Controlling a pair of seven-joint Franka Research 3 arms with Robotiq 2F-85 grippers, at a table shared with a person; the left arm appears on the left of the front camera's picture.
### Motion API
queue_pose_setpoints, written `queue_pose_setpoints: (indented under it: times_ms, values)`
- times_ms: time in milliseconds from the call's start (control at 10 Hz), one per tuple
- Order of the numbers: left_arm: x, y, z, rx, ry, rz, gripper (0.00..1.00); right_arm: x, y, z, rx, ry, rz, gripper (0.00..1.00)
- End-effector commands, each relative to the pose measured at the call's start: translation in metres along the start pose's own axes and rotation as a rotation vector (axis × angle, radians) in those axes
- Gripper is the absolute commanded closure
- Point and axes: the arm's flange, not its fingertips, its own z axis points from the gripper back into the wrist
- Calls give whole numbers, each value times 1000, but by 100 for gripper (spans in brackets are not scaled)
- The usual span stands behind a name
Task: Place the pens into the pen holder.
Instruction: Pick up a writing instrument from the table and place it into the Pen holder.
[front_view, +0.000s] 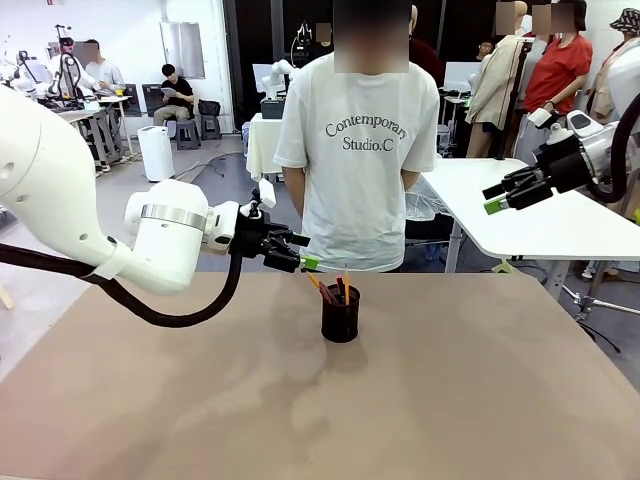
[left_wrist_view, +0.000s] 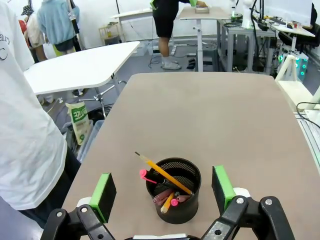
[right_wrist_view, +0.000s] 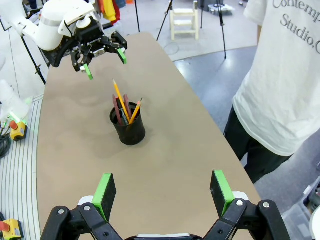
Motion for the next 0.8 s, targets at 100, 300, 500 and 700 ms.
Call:
queue_pose_setpoints:
  times_ms: [100,300,500,700]
  values:
    - [-5,4,49,-62,90,-64,0,3,0,0,-3,0,3,0]
    - [-12,8,102,-82,114,-138,0,3,0,0,-3,0,3,0]
    - [-11,15,150,-70,93,-177,0,3,0,0,-3,0,3,0]
    - [4,21,193,-55,133,49,0,3,0,0,-3,0,3,0]
